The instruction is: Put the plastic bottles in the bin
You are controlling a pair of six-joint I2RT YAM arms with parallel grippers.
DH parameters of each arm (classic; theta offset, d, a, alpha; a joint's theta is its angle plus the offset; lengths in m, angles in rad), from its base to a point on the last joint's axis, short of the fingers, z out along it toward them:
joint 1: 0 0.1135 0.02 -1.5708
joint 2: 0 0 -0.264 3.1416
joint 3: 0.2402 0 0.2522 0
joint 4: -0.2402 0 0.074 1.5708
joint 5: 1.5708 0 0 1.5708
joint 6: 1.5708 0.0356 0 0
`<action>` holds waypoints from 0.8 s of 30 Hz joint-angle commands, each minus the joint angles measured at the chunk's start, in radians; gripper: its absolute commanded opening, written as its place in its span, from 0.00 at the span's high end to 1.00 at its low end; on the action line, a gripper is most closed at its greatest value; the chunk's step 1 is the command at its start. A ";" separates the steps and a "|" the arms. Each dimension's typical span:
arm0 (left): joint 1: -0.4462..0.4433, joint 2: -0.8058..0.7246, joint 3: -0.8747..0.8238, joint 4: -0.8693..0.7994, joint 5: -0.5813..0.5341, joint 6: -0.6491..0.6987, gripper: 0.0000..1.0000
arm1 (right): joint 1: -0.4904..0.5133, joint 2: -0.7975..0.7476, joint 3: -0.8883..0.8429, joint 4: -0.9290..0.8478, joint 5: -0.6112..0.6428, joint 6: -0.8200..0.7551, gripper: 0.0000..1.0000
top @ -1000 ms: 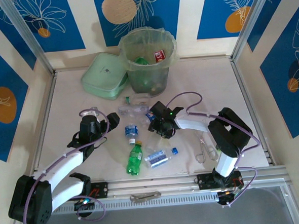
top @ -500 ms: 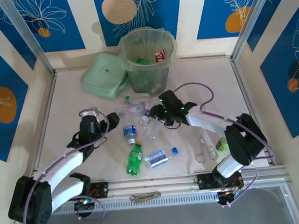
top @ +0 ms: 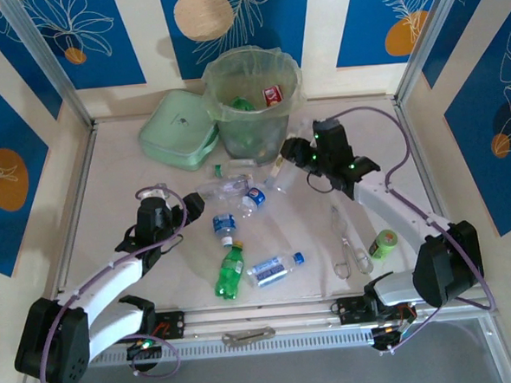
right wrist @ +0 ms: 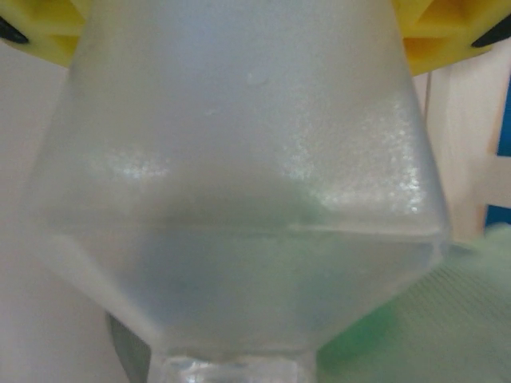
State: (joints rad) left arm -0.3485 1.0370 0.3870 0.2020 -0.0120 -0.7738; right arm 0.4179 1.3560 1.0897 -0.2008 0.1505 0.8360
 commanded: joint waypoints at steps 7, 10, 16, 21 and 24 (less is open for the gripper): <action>0.011 -0.007 -0.016 0.021 -0.007 0.019 0.01 | -0.054 0.021 0.252 0.202 0.010 -0.195 0.50; 0.012 -0.016 -0.021 0.016 -0.011 0.021 0.01 | -0.068 0.105 0.383 0.204 -0.015 -0.223 0.50; 0.012 -0.042 -0.033 0.004 -0.013 0.021 0.00 | -0.077 0.303 0.623 0.213 -0.009 -0.267 0.50; 0.012 -0.075 -0.037 -0.031 -0.031 0.037 0.01 | -0.081 0.452 0.798 0.181 -0.028 -0.274 0.50; 0.014 -0.093 -0.041 -0.044 -0.039 0.044 0.01 | -0.079 0.528 0.881 0.160 -0.033 -0.270 0.51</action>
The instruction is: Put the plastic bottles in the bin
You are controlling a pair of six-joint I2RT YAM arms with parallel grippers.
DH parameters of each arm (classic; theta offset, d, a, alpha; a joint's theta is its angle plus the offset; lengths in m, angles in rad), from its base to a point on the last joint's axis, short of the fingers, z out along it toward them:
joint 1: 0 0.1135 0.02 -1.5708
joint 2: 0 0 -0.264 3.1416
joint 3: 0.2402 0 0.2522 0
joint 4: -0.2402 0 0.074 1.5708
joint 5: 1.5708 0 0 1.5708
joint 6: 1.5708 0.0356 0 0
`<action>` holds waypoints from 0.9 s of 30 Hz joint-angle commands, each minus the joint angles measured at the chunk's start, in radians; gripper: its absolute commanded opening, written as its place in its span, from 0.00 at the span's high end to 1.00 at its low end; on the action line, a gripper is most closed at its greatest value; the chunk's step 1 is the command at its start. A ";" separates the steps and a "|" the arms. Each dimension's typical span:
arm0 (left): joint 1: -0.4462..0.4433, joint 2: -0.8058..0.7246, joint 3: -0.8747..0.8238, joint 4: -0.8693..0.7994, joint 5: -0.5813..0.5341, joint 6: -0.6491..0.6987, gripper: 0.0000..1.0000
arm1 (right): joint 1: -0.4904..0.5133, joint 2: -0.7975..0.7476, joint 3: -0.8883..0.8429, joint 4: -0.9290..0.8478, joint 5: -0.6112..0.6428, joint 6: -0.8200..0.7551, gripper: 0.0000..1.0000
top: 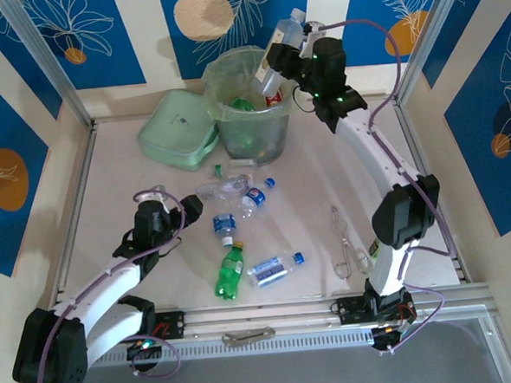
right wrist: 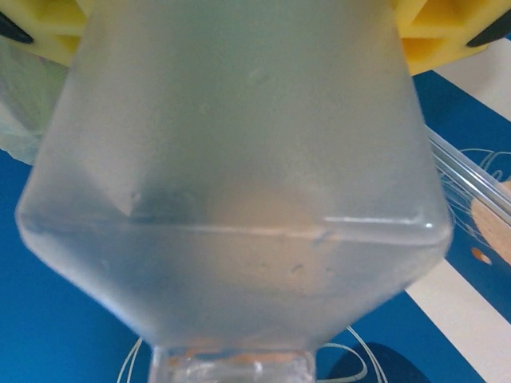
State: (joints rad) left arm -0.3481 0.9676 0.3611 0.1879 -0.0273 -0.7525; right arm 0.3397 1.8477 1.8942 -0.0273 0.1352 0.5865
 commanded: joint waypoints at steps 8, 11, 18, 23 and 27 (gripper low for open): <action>0.017 -0.025 -0.016 -0.024 -0.015 0.019 0.01 | 0.027 0.246 0.329 -0.211 -0.088 -0.023 0.50; 0.017 -0.024 -0.013 -0.024 -0.014 0.021 0.01 | 0.042 0.296 0.387 -0.260 -0.088 -0.031 0.50; 0.017 -0.020 -0.011 -0.025 -0.014 0.022 0.01 | 0.056 0.359 0.482 -0.338 -0.086 -0.059 0.47; 0.018 -0.010 -0.007 -0.018 -0.010 0.021 0.01 | 0.058 0.369 0.520 -0.361 -0.078 -0.079 0.25; 0.018 -0.006 -0.005 -0.018 -0.010 0.021 0.01 | 0.057 0.366 0.559 -0.390 -0.061 -0.100 0.18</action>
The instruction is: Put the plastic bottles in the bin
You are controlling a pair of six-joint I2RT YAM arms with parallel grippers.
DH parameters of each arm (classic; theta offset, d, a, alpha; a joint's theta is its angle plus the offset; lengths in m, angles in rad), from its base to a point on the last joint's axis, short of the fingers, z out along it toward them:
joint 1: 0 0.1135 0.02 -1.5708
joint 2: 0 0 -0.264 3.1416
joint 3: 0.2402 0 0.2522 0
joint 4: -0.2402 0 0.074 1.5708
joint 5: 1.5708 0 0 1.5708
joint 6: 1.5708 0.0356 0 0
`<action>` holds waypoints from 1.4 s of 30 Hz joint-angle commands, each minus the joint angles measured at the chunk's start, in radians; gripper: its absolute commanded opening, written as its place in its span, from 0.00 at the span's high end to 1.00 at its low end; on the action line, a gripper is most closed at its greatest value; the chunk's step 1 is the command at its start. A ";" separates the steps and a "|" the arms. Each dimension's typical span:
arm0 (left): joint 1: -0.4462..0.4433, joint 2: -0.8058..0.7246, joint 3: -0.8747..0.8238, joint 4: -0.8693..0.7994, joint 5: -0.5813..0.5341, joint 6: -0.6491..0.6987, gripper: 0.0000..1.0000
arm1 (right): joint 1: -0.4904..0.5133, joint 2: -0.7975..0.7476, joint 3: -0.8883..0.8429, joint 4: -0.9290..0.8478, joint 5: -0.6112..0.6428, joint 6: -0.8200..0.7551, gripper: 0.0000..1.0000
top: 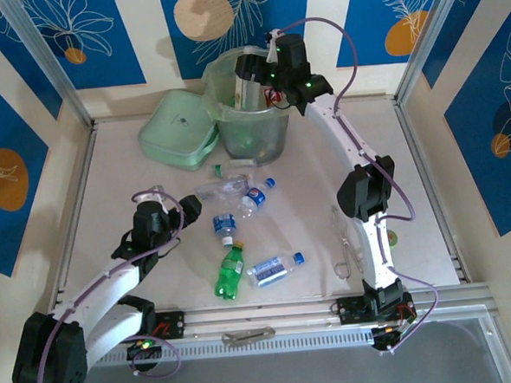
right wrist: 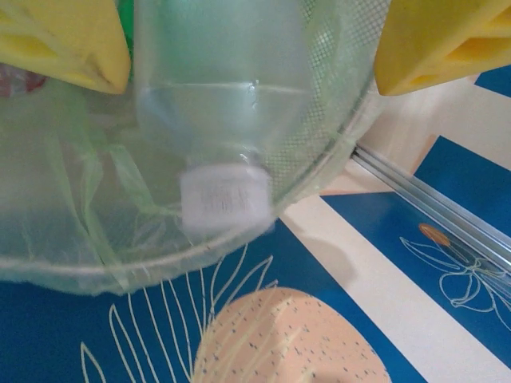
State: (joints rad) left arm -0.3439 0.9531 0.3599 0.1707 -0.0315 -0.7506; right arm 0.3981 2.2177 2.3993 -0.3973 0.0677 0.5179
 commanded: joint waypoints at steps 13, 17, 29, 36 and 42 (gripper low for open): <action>0.014 0.018 -0.004 0.007 -0.004 0.010 0.01 | 0.014 -0.150 -0.002 -0.053 0.047 -0.144 0.16; 0.013 0.017 -0.003 0.006 0.000 0.007 0.01 | 0.039 -0.257 -0.157 -0.020 0.043 -0.187 0.15; 0.014 0.033 0.037 -0.010 0.051 0.011 0.00 | 0.158 -0.730 -0.899 0.026 0.091 -0.134 0.13; 0.006 0.098 0.080 0.017 0.136 0.017 0.00 | 0.212 -0.926 -1.285 -0.080 0.150 0.177 0.13; -0.004 0.128 0.085 0.033 0.153 0.009 0.00 | 0.329 -1.012 -1.469 -0.218 0.173 0.456 0.08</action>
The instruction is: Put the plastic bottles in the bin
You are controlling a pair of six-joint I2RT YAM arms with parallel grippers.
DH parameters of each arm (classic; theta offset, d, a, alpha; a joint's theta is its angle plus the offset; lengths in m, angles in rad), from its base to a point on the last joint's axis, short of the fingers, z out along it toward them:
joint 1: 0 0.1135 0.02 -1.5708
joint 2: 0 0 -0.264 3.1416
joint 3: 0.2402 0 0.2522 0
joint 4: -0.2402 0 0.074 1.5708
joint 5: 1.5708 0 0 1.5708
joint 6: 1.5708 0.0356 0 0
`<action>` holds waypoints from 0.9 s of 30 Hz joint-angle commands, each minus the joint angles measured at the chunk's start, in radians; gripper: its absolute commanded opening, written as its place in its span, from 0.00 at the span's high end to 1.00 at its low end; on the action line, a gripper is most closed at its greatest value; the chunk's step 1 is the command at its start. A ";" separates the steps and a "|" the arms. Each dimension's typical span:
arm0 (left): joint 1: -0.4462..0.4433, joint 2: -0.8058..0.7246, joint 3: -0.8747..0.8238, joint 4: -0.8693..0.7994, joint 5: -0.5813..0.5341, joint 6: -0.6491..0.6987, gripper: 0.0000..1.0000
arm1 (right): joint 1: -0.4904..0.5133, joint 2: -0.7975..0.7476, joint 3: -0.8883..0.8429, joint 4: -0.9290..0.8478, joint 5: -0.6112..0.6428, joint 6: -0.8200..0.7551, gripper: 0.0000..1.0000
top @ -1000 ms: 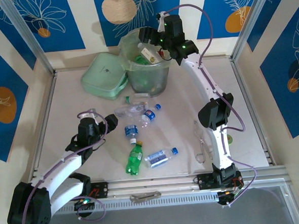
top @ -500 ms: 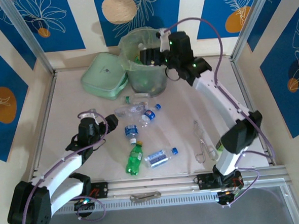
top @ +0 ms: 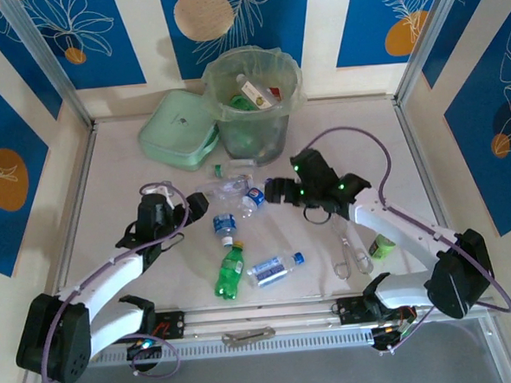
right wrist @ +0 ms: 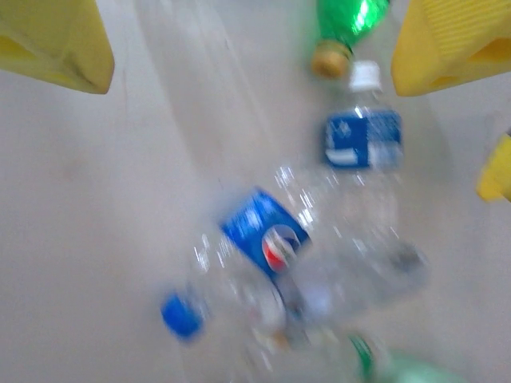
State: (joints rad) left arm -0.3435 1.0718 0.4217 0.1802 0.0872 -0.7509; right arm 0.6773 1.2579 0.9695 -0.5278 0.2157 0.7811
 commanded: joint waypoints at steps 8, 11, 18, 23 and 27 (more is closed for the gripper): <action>-0.008 0.010 0.029 0.016 0.040 0.010 0.00 | 0.255 -0.180 -0.191 -0.311 0.041 0.555 0.01; -0.009 0.010 0.032 0.013 0.040 0.009 0.00 | 0.296 -0.231 -0.248 -0.329 0.015 0.662 0.01; -0.009 0.013 0.035 0.013 0.038 0.002 0.00 | 0.296 -0.229 -0.374 -0.074 -0.089 0.678 0.01; -0.009 0.020 0.048 0.005 0.040 0.009 0.00 | 0.289 -0.107 -0.341 0.028 -0.145 0.612 0.01; -0.009 0.020 0.044 0.009 0.042 0.004 0.00 | 0.289 -0.011 -0.311 0.090 -0.171 0.582 0.01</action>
State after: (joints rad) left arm -0.3481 1.0843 0.4427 0.1791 0.1051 -0.7513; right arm 0.9684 1.2098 0.6239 -0.5068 0.0963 1.3933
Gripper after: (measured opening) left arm 0.996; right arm 0.990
